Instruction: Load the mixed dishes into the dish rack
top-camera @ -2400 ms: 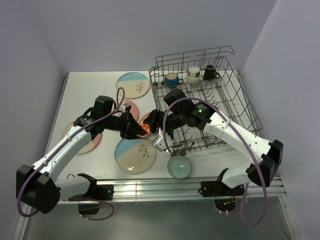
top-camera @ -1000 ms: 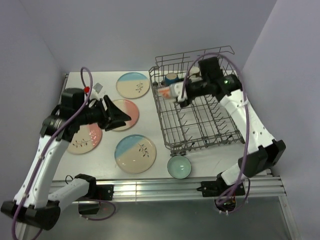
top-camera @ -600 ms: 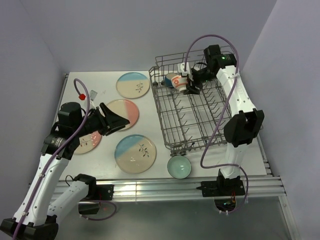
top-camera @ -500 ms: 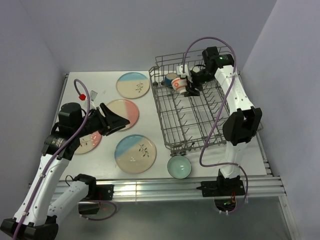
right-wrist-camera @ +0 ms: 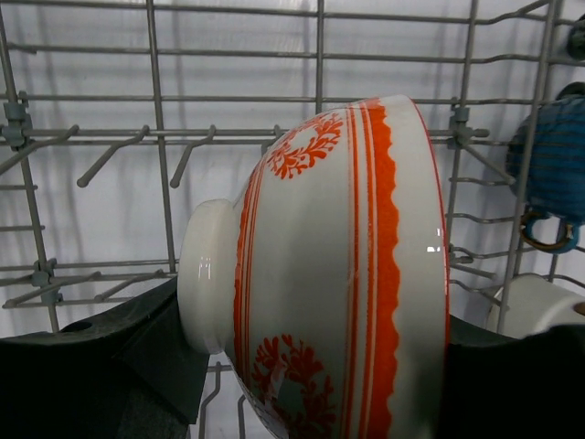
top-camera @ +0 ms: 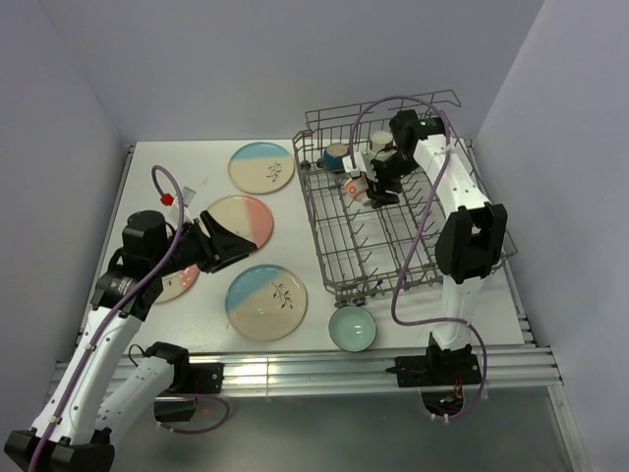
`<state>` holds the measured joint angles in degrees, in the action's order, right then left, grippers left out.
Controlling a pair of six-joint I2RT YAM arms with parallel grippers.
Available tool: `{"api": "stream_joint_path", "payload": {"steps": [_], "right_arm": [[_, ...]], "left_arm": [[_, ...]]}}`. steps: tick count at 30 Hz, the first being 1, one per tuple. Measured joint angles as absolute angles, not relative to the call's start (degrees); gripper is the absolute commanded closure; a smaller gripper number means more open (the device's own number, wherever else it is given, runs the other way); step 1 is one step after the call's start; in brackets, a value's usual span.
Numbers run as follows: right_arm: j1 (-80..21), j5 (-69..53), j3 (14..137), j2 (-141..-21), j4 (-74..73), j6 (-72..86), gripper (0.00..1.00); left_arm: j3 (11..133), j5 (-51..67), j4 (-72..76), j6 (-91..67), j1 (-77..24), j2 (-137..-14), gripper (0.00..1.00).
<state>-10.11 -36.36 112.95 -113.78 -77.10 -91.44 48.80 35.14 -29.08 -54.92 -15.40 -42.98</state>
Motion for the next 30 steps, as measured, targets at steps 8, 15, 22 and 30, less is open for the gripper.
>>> {"api": "stream_joint_path", "payload": {"steps": [8, 15, 22, 30], "right_arm": [[-11.0, -31.5, 109.5, -114.0, -77.1, -94.8, 0.78], [-11.0, -29.4, 106.5, -113.8, -74.4, -98.1, 0.78], [-11.0, -29.2, 104.5, -112.8, -72.1, -96.9, 0.76], [-11.1, -29.2, 106.7, -114.5, -73.1, -94.5, 0.74]], "left_arm": [[48.6, 35.2, -28.6, -54.7, -15.4, -43.7, 0.44], [47.5, 35.3, -28.1, -54.7, -15.4, -43.6, 0.44], [46.9, 35.5, -27.4, -54.7, -15.4, -43.5, 0.44], [46.9, 35.7, -27.5, -54.7, -15.4, -43.5, 0.44]]}}
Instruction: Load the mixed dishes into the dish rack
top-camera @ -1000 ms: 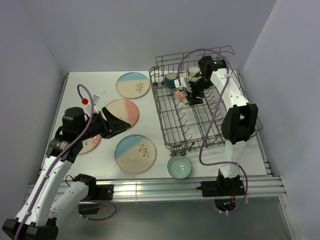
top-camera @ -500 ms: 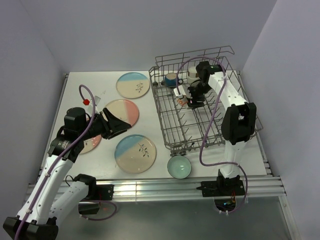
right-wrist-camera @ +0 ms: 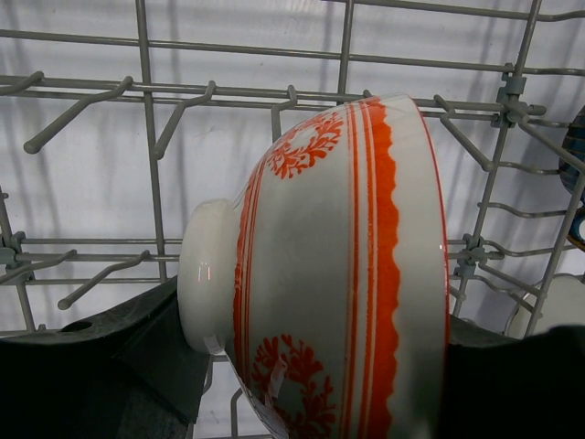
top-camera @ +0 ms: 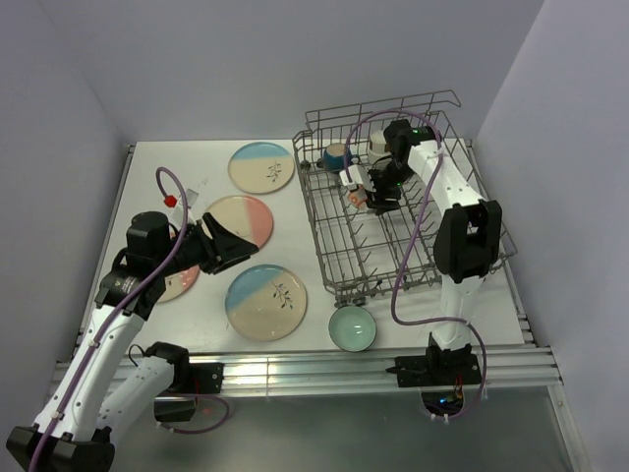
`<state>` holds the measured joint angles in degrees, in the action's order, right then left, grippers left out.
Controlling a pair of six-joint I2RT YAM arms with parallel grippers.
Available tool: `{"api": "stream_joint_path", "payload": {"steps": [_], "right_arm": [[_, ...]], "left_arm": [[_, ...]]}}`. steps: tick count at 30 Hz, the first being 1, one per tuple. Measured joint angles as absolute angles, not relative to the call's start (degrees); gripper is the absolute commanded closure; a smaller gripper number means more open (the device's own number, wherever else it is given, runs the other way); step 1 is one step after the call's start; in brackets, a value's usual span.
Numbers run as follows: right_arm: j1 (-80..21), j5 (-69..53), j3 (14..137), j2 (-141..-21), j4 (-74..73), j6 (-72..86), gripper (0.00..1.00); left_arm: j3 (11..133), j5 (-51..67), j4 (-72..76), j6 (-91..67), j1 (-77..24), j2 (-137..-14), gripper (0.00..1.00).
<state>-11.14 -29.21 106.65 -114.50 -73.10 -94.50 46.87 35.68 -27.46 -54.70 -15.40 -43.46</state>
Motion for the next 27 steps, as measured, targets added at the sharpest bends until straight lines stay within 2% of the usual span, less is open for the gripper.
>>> {"api": "stream_joint_path", "payload": {"steps": [6, 11, 15, 19, 21, 27], "right_arm": [[-11.1, -29.4, 108.9, -116.2, -74.9, -94.4, 0.71], [-11.1, -29.5, 110.0, -117.7, -75.7, -94.1, 0.64], [-11.1, -29.6, 110.4, -118.6, -75.8, -93.2, 0.56], [-11.1, -29.5, 110.4, -118.6, -75.7, -92.6, 0.42], [-11.1, -29.5, 110.4, -118.6, -75.7, -92.4, 0.39], [-11.1, -28.8, 109.9, -118.6, -74.7, -92.4, 0.21]], "left_arm": [[45.8, 35.7, -27.2, -54.8, -15.4, -42.7, 0.44], [45.2, 35.7, -27.3, -54.7, -15.4, -42.6, 0.44], [45.2, 35.7, -27.3, -54.7, -15.4, -42.6, 0.44], [45.2, 35.7, -27.3, -54.7, -15.4, -42.6, 0.44], [45.2, 35.7, -27.3, -54.7, -15.4, -42.6, 0.44], [45.2, 35.7, -27.3, -54.8, -15.4, -42.6, 0.44]]}}
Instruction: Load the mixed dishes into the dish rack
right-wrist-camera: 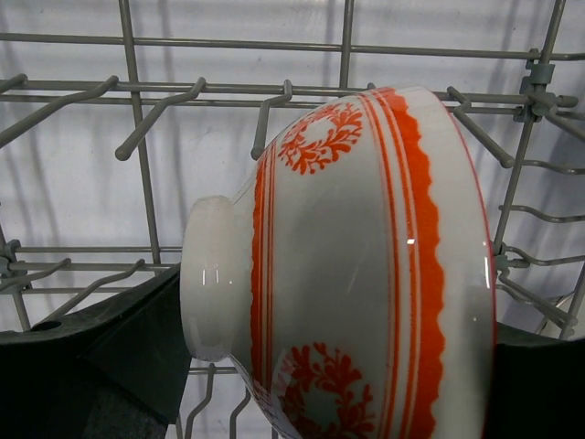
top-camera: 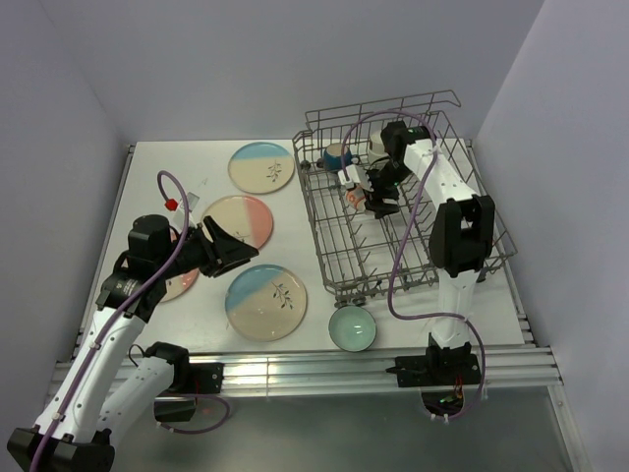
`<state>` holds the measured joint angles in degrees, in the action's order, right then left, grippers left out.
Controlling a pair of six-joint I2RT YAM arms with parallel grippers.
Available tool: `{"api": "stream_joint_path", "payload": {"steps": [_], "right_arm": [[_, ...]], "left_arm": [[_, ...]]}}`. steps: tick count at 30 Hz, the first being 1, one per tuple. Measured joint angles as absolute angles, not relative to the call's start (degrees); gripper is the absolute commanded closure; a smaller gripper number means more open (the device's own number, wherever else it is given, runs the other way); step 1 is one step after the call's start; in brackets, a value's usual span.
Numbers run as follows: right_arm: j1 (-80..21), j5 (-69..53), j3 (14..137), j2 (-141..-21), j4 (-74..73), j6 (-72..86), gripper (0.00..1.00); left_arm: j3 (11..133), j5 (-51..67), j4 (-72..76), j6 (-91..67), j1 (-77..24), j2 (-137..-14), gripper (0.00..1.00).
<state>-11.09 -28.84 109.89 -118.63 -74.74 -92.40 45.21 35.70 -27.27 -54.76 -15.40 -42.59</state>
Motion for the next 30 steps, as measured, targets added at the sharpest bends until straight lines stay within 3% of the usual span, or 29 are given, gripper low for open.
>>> {"api": "stream_joint_path", "payload": {"steps": [9, 11, 30], "right_arm": [[-11.1, -28.2, 108.2, -118.6, -72.4, -92.1, 0.15], [-11.1, -28.1, 108.2, -118.6, -72.4, -91.7, 0.0], [-10.9, -29.8, 109.5, -118.6, -73.0, -88.7, 0.0]], "left_arm": [[45.2, 35.7, -27.3, -54.8, -15.4, -42.4, 0.44], [45.1, 35.7, -27.3, -54.8, -15.4, -42.2, 0.44], [44.2, 35.7, -27.5, -55.0, -15.4, -39.9, 0.44]]}}
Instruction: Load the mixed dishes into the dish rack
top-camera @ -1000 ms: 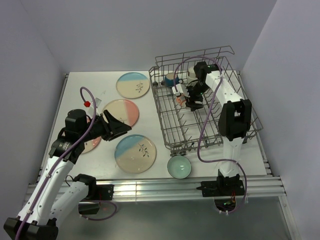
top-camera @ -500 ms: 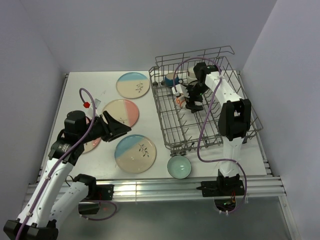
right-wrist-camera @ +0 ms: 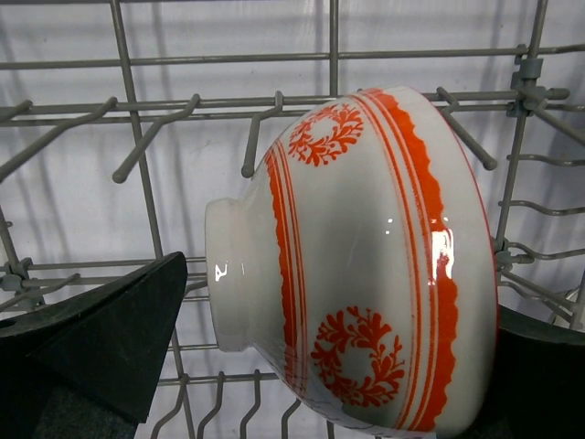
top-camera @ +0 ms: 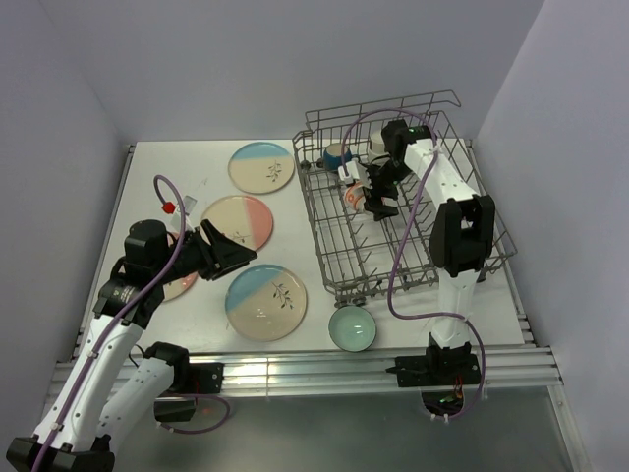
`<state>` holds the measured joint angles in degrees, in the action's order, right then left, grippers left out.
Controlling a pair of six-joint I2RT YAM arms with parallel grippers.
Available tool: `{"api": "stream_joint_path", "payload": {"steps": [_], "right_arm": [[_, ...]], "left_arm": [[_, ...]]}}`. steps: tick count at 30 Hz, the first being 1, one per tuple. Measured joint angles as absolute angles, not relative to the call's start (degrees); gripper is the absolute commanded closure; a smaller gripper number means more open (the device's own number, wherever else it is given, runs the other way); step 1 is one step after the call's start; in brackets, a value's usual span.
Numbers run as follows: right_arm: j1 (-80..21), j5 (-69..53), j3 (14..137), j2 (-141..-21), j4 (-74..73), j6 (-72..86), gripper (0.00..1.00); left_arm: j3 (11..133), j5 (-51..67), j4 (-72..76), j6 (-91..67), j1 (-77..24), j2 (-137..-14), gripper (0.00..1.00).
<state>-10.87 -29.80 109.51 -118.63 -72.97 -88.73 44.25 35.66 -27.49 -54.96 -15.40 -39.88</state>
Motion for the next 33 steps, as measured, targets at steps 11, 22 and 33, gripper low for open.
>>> {"api": "stream_joint_path", "payload": {"steps": [11, 22, 33], "right_arm": [[-10.9, -31.5, 110.2, -117.8, -74.4, -88.5, 0.0], [-11.4, -31.0, 109.0, -118.1, -72.2, -87.8, 0.0], [-11.7, -33.3, 117.2, -126.0, -75.5, -88.4, 0.0]], "left_arm": [[44.2, 35.7, -27.7, -54.9, -15.4, -39.9, 0.44], [44.2, 35.6, -28.6, -54.9, -15.4, -39.4, 0.44], [44.2, 35.0, -28.6, -55.0, -15.4, -38.8, 0.44]]}}
